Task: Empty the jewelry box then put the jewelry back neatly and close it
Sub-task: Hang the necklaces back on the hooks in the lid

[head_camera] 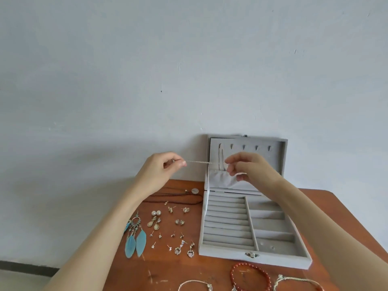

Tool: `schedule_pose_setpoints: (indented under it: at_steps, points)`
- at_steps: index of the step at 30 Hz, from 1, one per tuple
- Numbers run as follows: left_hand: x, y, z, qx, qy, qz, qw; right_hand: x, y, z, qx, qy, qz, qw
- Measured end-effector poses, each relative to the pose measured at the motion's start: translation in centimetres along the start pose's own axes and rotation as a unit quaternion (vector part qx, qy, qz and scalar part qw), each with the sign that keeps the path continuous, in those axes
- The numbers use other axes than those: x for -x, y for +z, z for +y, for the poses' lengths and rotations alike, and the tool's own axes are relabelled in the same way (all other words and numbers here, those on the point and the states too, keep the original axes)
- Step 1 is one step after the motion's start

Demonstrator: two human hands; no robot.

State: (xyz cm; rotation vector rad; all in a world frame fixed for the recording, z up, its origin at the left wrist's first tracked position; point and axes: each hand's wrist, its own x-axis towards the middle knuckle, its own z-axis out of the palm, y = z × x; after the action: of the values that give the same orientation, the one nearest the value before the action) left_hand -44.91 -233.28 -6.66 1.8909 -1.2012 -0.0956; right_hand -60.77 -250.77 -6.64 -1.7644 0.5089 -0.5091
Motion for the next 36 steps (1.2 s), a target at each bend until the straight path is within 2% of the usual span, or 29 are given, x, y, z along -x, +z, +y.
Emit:
schedule_pose_setpoints:
  at_steps: [5,7,9,14,19,24,29,32,36]
  points:
    - [-0.9,3.2,2.8,0.003,0.028,-0.039,0.999,1.7,-1.9,1.9,-0.073,0.075,-0.124,0.987]
    - [-1.6,4.6,4.0,-0.005,0.041,-0.044,0.998,2.2,-2.2,2.2,-0.068,0.073,-0.145,0.984]
    - [-2.4,5.7,4.8,-0.012,0.045,-0.036,0.998,2.2,-2.6,2.3,-0.034,0.043,-0.118,0.991]
    - [-5.1,7.7,5.5,-0.053,0.026,0.032,0.998,0.4,-4.2,2.4,0.048,-0.017,0.013,0.999]
    - [-7.8,9.9,5.3,-0.146,-0.004,0.123,0.982,-3.1,-4.1,1.8,0.181,-0.050,0.146,0.971]
    - [-9.2,11.2,5.9,-0.207,-0.045,0.182,0.960,-5.9,-3.1,1.7,0.213,-0.034,0.234,0.948]
    - [-8.8,11.7,5.2,-0.216,-0.058,0.190,0.956,-5.9,-2.6,2.7,0.198,-0.013,0.269,0.943]
    - [-7.4,11.8,3.9,-0.222,-0.065,0.164,0.959,-5.0,-2.7,4.1,0.196,-0.023,0.268,0.943]
    - [-4.8,12.6,2.3,-0.287,0.050,0.089,0.952,-3.3,-1.8,6.0,0.281,-0.123,0.260,0.916]
